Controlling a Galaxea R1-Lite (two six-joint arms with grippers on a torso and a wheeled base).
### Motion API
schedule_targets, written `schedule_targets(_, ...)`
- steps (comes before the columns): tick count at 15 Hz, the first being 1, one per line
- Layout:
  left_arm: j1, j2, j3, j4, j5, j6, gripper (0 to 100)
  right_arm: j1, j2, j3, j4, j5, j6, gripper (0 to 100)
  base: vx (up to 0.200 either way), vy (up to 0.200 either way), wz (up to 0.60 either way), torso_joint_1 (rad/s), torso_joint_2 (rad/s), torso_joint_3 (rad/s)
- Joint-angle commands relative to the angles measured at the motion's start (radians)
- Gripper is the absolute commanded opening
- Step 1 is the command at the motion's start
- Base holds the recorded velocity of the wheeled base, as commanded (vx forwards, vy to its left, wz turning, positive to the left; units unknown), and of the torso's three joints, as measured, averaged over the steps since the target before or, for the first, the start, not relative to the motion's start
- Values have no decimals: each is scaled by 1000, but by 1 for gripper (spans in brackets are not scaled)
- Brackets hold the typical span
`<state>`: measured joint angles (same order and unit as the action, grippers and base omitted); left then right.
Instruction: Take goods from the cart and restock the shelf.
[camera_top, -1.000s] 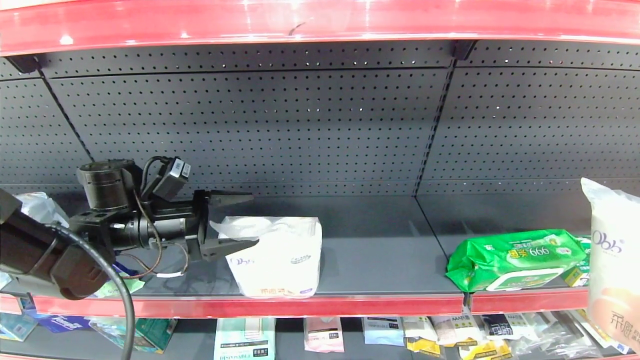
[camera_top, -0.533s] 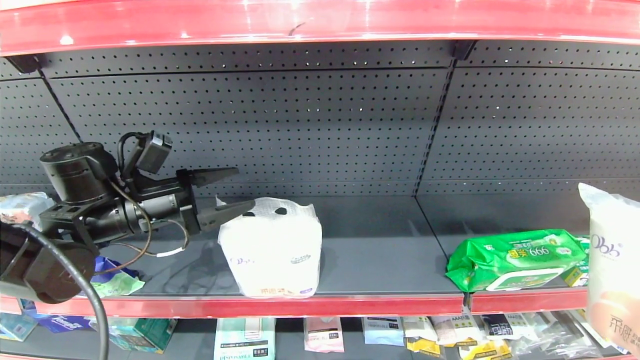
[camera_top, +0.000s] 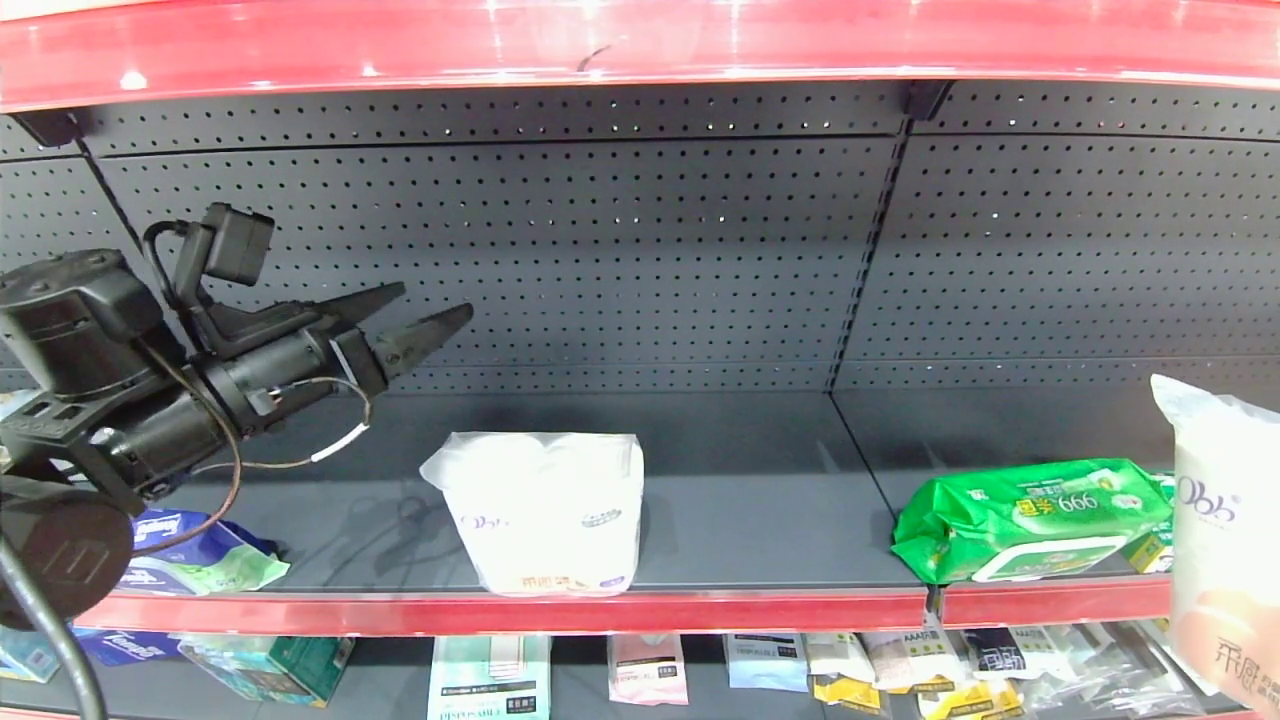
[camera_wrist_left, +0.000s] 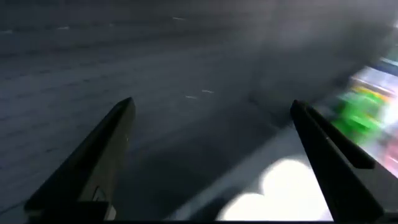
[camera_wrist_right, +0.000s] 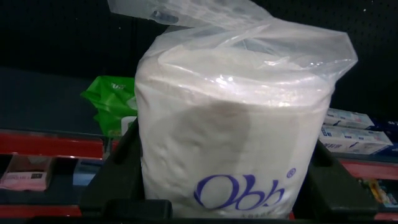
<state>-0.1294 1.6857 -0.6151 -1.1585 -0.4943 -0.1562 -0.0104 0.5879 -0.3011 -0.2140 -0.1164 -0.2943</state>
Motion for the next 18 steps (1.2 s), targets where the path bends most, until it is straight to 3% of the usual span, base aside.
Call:
schedule_targets(1,-1,-41,38,5,108,7,100,3,0,2,-1,0,0,0,0,0,0,0,0,0)
schedule_targets(2,-1,-49,44,14,223,24,100,3,-2,2,-1,0,3,0,0,0,0,0,0,0)
schedule_targets(4,-1,-49,43,51,533,66,100,3,-2,-1,-1,1,6,0,0,0,0,0,0,0)
schedule_targets(5,-4,-52,44,57,606,66,100,3,-2,-3,-1,1,6,0,0,0,0,0,0,0)
schedule_targets(7,-6,-113,49,97,609,64,100,3,9,-21,-2,0,6,0,0,0,0,0,0,0)
schedule_targets(8,-12,-187,69,175,606,64,100,3,13,-32,-2,0,6,0,0,0,0,0,0,0)
schedule_targets(10,-24,-360,127,355,528,64,100,3,9,-30,-2,7,7,0,0,0,0,0,0,0)
schedule_targets(11,-23,-528,178,522,456,76,100,3,0,-21,-1,14,6,0,0,0,0,0,0,0)
schedule_targets(12,-23,-640,201,635,427,87,100,4,-3,-23,-1,21,4,0,0,0,0,0,0,0)
schedule_targets(14,-24,-962,207,1014,341,109,100,4,21,-32,1,81,3,0,0,0,0,0,0,0)
schedule_targets(15,-26,-1111,195,1205,321,138,100,4,36,-35,-1,118,3,0,0,0,0,0,0,0)
schedule_targets(16,-27,-1160,187,1264,318,150,100,4,41,-33,-1,129,0,0,0,0,0,0,0,0)
schedule_targets(17,-33,-1334,163,1475,310,182,100,4,59,-35,-1,139,-9,0,0,0,0,0,0,0)
schedule_targets(18,-35,-1423,153,1576,310,187,100,6,64,-36,-1,147,-13,0,0,0,0,0,0,0)
